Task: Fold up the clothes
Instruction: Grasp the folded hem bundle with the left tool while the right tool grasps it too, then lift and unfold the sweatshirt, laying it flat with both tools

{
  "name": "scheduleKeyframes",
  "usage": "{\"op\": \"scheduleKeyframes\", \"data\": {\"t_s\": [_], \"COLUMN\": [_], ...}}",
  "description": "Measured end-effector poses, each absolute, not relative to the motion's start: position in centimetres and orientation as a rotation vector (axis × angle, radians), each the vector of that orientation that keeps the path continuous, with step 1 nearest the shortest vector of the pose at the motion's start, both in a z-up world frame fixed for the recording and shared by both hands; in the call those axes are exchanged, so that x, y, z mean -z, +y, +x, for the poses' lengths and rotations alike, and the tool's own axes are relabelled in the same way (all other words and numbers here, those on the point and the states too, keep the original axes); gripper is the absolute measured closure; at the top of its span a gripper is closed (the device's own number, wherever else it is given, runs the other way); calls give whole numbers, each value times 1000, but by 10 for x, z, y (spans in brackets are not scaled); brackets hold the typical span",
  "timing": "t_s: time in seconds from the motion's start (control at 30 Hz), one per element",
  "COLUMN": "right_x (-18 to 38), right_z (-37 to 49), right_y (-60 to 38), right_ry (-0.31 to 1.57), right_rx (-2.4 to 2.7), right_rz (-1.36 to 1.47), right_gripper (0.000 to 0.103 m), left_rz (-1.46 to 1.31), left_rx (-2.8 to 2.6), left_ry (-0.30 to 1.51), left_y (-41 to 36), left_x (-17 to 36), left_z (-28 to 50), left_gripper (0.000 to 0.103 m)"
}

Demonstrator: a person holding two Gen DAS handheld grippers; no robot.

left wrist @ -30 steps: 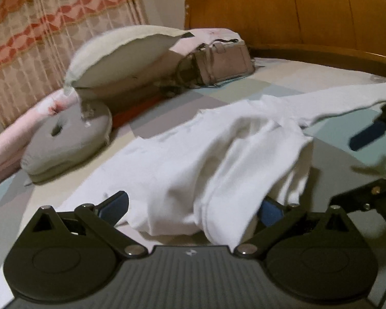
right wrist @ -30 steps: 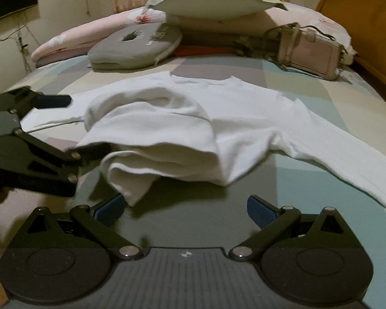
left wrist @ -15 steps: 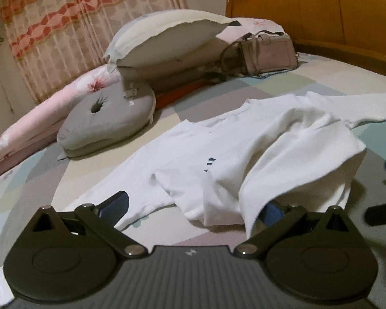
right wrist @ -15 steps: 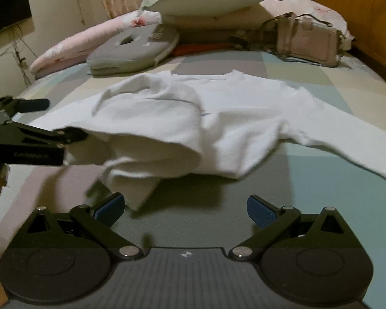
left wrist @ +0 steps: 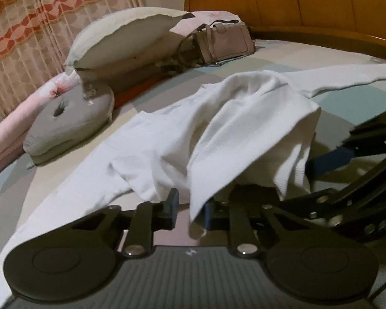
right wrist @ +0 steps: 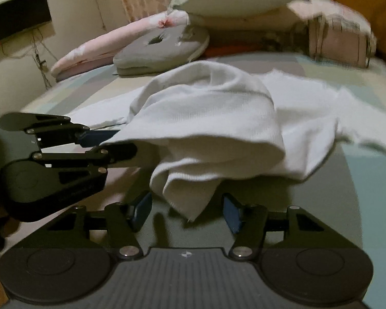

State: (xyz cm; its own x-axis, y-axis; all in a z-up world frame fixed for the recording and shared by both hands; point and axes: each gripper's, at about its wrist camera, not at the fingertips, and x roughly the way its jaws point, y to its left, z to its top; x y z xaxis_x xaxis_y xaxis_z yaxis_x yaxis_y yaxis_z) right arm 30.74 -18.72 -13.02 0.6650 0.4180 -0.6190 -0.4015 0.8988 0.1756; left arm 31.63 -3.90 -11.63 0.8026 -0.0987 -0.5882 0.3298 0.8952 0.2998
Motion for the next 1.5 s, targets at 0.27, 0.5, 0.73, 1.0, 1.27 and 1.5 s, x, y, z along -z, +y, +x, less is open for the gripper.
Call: {"op": "scheduleKeyframes", "data": {"t_s": [0.27,0.5,0.73,1.0,1.27,1.5], "right_x": [139,128,107,76,44,43], "right_z": [299,289,267,220,178,157], "right_y": [-163,-176,-197,-234,-269,-273], "right_ry": [606,589,588,573,528,612], "right_rx": [-387,-369,-383,-330,-227,-256], "right_rz": [-164,-212,-264,-374,-432,-512], "right_gripper": [37,89,90,90,90,87], "left_rz": [374,368,419,486,519,549], "left_rx": [252,270,267,208,207,243], "left_ry": [608,616,586,592,586,605], "left_y": [-38,-38,-35,-11,-2,-2], "left_x": [117,112,89,61,42,39], "left_z": [321,317,284,226,175,139], "left_gripper": [96,101,101,101,101,101]}}
